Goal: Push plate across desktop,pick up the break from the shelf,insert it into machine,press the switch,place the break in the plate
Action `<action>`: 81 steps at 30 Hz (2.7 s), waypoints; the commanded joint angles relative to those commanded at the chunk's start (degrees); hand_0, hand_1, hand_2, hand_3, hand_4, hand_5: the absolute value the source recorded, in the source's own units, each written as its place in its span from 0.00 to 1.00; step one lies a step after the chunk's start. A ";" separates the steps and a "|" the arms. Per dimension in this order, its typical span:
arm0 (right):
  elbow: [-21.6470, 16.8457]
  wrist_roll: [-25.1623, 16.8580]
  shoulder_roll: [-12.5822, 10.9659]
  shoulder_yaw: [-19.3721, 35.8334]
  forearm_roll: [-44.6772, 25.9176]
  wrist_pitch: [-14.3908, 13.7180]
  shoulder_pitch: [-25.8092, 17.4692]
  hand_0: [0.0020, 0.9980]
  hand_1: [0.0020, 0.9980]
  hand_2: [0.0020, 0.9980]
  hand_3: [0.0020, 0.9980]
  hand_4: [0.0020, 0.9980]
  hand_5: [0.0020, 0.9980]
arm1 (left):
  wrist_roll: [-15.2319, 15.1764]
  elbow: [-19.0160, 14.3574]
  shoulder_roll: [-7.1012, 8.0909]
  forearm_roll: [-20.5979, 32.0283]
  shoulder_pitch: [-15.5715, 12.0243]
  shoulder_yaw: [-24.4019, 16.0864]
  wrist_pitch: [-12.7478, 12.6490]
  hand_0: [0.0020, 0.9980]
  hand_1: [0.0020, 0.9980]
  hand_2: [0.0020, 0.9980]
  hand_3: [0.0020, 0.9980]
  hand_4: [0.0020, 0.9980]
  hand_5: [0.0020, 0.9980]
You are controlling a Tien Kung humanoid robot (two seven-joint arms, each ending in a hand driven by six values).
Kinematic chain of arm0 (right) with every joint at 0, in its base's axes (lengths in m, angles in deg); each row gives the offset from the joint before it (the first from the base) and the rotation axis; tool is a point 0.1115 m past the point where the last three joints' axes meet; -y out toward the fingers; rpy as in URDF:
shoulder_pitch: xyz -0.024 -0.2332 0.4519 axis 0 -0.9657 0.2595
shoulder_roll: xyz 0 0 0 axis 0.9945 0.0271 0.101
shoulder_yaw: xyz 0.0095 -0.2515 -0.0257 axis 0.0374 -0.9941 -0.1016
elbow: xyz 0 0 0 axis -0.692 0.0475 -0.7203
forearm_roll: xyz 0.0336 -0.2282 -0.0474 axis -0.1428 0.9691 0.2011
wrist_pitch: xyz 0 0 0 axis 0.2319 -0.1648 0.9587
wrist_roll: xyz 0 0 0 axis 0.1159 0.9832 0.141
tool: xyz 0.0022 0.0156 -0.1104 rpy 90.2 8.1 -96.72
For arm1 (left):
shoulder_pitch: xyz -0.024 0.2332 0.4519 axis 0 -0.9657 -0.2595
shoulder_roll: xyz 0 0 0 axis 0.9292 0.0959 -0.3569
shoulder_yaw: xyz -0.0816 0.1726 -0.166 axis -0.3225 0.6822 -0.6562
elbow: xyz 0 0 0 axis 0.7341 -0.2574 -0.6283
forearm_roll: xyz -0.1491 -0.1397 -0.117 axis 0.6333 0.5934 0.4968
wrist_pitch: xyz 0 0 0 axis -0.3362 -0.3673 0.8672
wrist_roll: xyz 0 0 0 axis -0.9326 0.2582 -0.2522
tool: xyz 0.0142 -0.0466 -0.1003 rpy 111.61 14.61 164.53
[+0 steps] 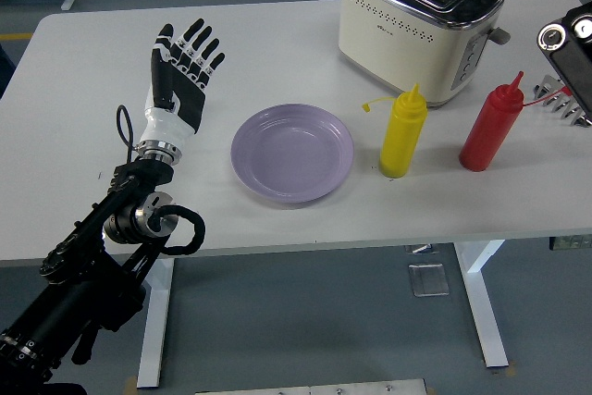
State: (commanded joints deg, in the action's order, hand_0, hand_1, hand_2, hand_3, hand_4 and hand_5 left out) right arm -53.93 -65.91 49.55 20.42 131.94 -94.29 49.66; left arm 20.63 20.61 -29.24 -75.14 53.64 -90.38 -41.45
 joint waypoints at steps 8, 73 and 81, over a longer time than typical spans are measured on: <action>6.15 -0.19 3.07 -3.32 -1.63 0.33 2.86 0.36 0.41 0.45 0.50 0.22 0.00 | 0.74 -11.02 0.00 2.66 -5.51 -7.22 -0.71 0.86 0.87 0.87 0.79 0.60 1.00; 28.03 -0.91 12.29 -6.74 -3.61 8.84 9.16 0.72 0.75 0.92 0.96 0.78 0.37 | 3.14 -27.06 3.21 9.15 -25.59 -33.18 1.59 0.85 0.86 0.85 0.79 0.59 1.00; 26.73 -2.02 11.22 -5.44 -5.43 7.77 8.89 0.75 0.76 0.95 0.97 0.81 0.39 | 3.29 -26.28 3.05 8.74 -25.48 -33.35 1.60 0.85 0.86 0.85 0.79 0.59 1.00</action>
State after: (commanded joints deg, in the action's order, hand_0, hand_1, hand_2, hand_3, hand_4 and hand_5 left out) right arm -27.20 -67.92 60.77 14.98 126.51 -86.52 58.55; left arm 23.91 -5.67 -26.19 -66.40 28.16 -123.73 -39.85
